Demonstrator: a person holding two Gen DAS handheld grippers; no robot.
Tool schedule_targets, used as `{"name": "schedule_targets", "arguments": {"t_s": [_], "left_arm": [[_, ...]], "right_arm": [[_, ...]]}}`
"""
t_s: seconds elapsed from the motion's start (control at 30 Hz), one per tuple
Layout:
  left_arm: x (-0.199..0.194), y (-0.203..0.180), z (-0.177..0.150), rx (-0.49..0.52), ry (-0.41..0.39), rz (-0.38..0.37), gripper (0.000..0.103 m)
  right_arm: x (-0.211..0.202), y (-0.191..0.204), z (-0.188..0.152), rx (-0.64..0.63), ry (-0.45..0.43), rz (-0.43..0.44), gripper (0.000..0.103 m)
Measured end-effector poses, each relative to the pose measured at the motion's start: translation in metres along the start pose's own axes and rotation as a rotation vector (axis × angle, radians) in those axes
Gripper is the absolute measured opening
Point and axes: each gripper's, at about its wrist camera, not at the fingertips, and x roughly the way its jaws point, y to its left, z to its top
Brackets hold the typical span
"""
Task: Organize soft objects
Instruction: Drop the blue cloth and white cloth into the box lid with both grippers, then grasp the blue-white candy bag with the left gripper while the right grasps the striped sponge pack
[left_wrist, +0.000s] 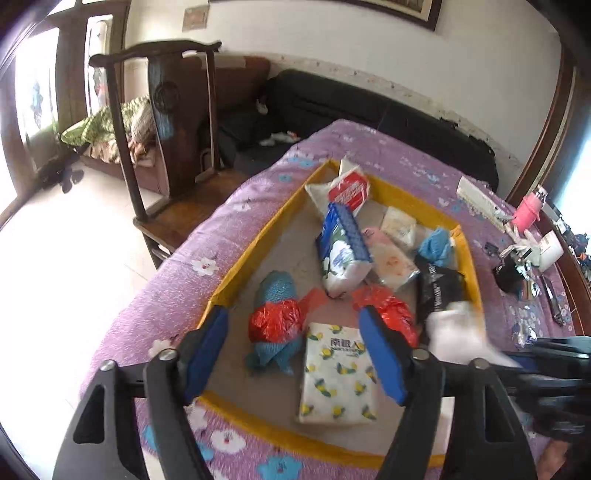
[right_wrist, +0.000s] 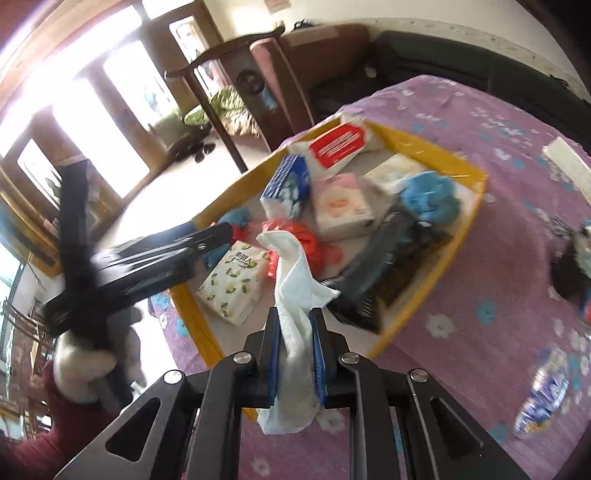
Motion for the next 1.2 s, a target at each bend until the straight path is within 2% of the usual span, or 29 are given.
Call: {"name": "schedule_targets", "arguments": {"t_s": [0.07, 0.23, 0.33, 0.4, 0.57, 0.8, 1.2], "left_arm": [[-0.010, -0.001, -0.003, 0.006, -0.024, 0.013, 0.077], [-0.022, -0.005, -0.007, 0.031, -0.061, 0.101, 0.083], [-0.021, -0.004, -0.007, 0.038, -0.059, 0.136, 0.085], [-0.021, -0.002, -0.007, 0.036, -0.054, 0.151, 0.085], [-0.023, -0.010, -0.009, 0.055, -0.056, 0.175, 0.085], [-0.036, -0.037, -0.013, 0.119, -0.070, 0.188, 0.085], [-0.046, -0.107, -0.020, 0.266, -0.073, 0.168, 0.085]], "right_arm": [[0.017, 0.003, 0.003, 0.000, 0.032, 0.001, 0.017], [0.043, 0.001, 0.005, 0.026, 0.070, -0.012, 0.018], [0.038, -0.003, 0.006, 0.051, 0.064, 0.010, 0.029], [0.030, -0.004, 0.006, 0.051, 0.040, 0.004, 0.043], [-0.003, -0.008, -0.002, 0.045, -0.033, -0.040, 0.055], [-0.039, -0.036, -0.019, 0.115, -0.095, -0.057, 0.057], [-0.098, -0.126, -0.072, 0.307, -0.180, -0.112, 0.062]]}}
